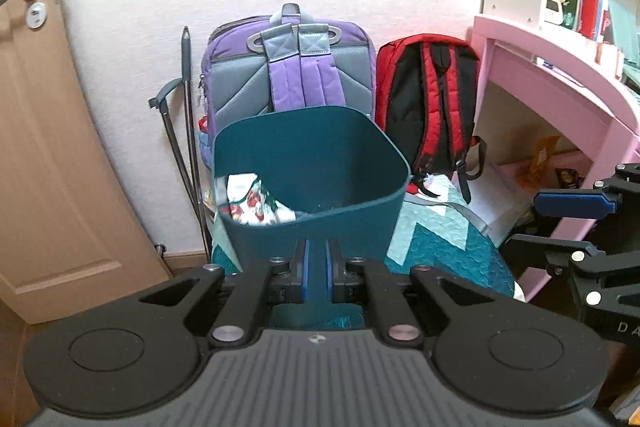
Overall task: Collect trash
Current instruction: 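Move both open tools down under the bed edge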
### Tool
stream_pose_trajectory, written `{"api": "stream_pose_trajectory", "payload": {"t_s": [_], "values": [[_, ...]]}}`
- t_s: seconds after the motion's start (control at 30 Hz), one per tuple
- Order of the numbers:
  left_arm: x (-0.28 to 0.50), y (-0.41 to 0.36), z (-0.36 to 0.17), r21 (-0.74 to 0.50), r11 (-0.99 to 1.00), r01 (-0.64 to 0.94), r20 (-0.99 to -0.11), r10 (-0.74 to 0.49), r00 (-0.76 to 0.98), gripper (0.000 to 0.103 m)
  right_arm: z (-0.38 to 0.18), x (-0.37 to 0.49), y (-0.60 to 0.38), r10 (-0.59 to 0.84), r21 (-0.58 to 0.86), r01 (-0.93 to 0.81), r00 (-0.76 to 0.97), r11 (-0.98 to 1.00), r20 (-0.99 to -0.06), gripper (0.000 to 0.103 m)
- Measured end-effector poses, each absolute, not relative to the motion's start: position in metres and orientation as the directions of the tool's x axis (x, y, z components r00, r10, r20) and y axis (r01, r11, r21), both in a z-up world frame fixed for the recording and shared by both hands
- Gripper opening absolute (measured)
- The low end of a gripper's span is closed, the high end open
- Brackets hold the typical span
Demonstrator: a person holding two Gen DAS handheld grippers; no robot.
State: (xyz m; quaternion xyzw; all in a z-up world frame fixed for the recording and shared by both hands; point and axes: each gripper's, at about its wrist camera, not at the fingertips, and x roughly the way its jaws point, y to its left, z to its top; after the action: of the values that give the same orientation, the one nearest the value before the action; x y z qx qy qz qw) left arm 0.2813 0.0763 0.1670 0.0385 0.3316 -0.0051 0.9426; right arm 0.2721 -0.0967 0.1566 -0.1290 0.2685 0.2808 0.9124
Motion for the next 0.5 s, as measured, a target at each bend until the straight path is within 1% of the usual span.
{"api": "stream_pose_trajectory", "payload": {"t_s": [0.17,0.3,0.5], "values": [[0.239,0.074,0.166,0.075,0.996,0.057,-0.616,0.001,0.788,0.007,0.15,0.241,-0.107,0.474,-0.065,-0.609,0.675,0.79,-0.566,0.043],[0.208,0.073,0.161,0.054,0.995,0.078,-0.612,-0.029,0.79,0.007,0.14,0.222,-0.112,0.494,-0.043,-0.626,0.653,0.778,-0.574,0.043],[0.171,0.078,0.132,0.001,0.996,0.09,-0.635,-0.069,0.769,0.007,0.111,0.198,-0.116,0.53,0.02,-0.65,0.602,0.76,-0.597,0.044]]}}
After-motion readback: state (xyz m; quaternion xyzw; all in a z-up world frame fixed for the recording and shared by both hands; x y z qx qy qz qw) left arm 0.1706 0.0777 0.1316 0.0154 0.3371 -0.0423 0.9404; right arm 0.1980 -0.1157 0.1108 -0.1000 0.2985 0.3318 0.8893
